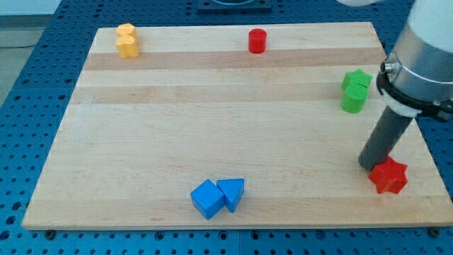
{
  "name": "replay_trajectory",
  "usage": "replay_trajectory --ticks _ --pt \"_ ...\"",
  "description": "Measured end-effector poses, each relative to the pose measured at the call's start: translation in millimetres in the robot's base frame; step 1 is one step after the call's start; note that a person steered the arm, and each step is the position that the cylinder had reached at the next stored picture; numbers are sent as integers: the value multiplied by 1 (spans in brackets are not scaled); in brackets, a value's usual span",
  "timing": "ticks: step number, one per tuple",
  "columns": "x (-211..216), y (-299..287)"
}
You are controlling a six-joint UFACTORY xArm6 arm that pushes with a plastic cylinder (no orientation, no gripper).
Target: Push the red star to the right bottom corner of the board
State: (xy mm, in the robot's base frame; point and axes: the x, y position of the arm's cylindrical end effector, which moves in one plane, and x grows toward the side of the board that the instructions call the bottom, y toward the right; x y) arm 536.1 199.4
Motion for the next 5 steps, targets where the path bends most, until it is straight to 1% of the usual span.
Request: replay_trajectory --ticks 2,4,5 --pt "-5 35" --pt "17 40" --pt "-4 31"
